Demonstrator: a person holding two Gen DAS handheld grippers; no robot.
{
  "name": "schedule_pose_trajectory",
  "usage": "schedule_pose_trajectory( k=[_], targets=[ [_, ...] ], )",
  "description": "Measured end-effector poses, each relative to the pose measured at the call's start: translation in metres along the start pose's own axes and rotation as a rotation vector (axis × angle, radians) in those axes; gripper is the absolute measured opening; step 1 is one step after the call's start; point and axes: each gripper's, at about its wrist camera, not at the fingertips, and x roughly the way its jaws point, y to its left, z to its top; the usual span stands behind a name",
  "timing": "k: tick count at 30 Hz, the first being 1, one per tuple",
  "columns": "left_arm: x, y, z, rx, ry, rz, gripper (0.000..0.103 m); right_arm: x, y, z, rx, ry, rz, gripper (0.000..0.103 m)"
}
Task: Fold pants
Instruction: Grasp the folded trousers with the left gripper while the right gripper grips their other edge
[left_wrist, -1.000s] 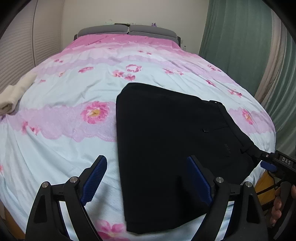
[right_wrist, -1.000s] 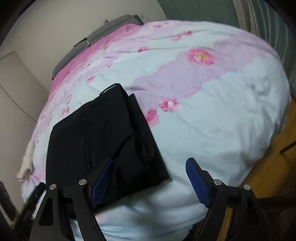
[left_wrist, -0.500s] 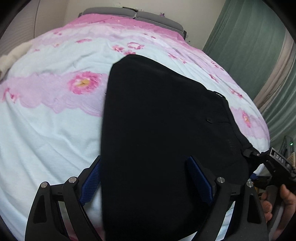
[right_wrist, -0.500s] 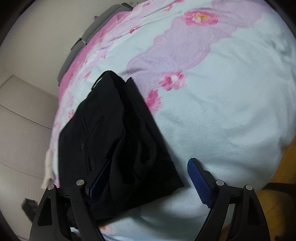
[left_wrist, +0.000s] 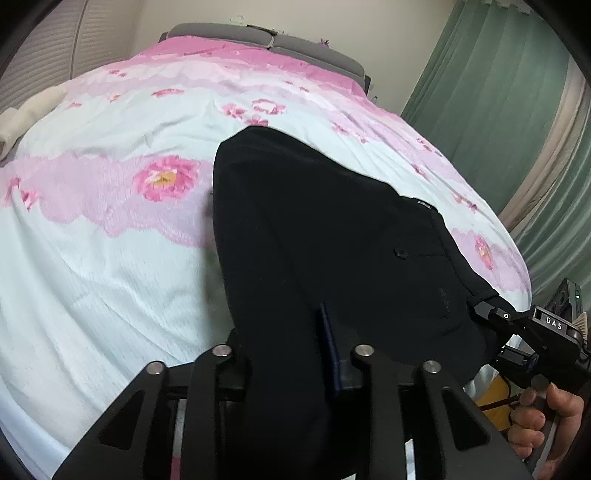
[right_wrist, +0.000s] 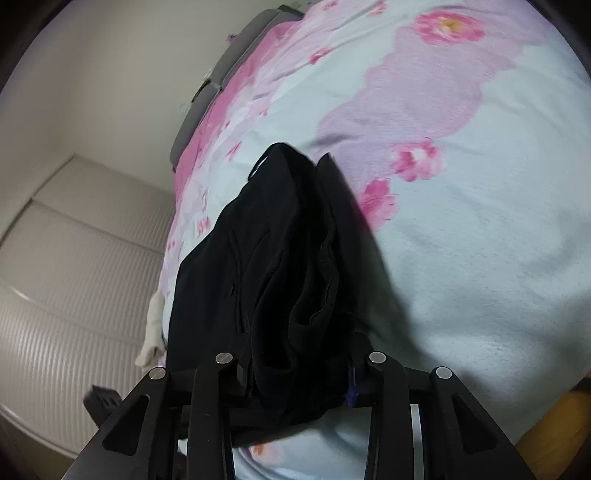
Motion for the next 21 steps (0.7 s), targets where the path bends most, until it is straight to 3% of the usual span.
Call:
schedule_pose_trajectory(
  k=[6, 10, 21],
  targets=[
    [-0.013, -0.001, 0.007, 0.026, -0.027, -0.005, 0.022, -0.004, 0.011, 0.002, -0.032, -0.001, -0.022, 0.027],
    [-0.035, 0.0, 0.024, 0.047, -0.12, 0.014, 0.021, -0.022, 0.053, 0.003, -0.125, -0.067, -0.001, 0.026],
    [-0.085, 0.037, 0.069, 0.016, -0.168, 0.029, 0.021, -0.01, 0.15, 0.006, -0.261, -0.091, 0.077, 0.026]
  ],
)
